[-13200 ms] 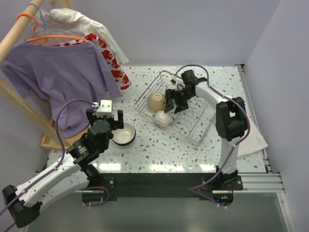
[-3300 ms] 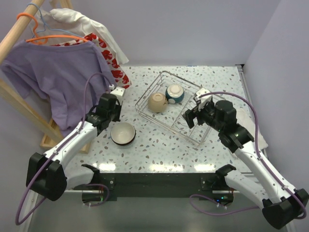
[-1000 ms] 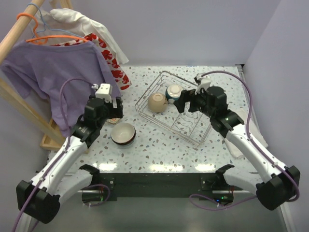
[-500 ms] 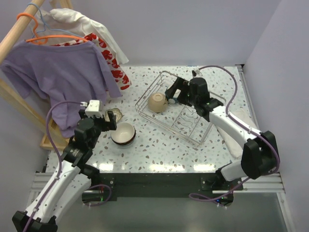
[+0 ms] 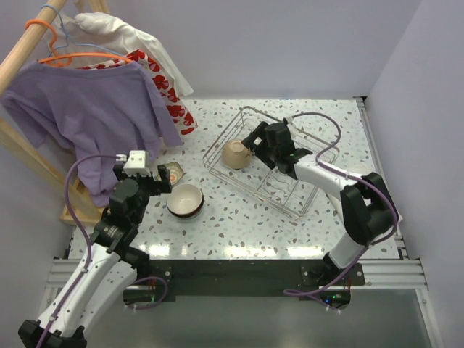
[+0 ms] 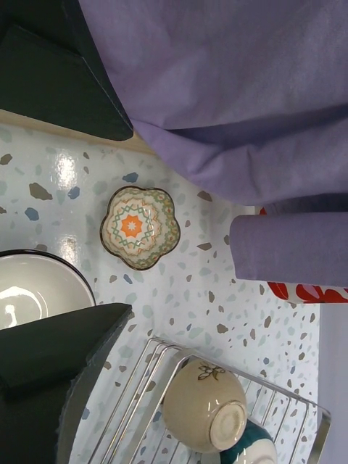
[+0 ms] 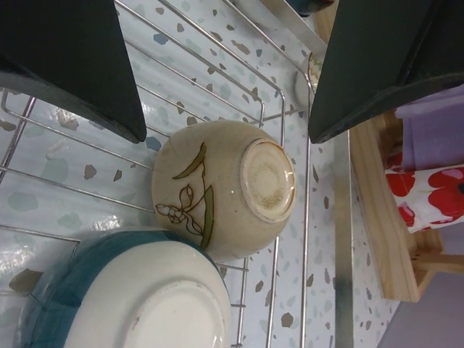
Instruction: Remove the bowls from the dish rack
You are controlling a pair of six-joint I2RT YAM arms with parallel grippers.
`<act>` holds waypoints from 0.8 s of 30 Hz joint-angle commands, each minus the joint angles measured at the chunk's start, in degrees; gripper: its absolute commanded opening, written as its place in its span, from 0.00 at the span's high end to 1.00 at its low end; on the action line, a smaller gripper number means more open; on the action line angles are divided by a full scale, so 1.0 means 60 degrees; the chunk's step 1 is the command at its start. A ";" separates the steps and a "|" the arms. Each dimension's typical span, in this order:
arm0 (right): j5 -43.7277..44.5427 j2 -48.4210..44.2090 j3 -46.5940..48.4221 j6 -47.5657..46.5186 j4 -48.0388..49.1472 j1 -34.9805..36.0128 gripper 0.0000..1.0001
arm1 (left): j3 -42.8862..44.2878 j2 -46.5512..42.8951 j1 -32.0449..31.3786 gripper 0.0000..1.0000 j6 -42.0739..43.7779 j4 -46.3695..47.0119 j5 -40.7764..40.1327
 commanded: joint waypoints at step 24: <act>0.0794 0.1744 0.0207 0.2584 0.1501 0.0369 0.01 | -0.0122 -0.0257 -0.0006 0.00 0.0216 0.0566 -0.0037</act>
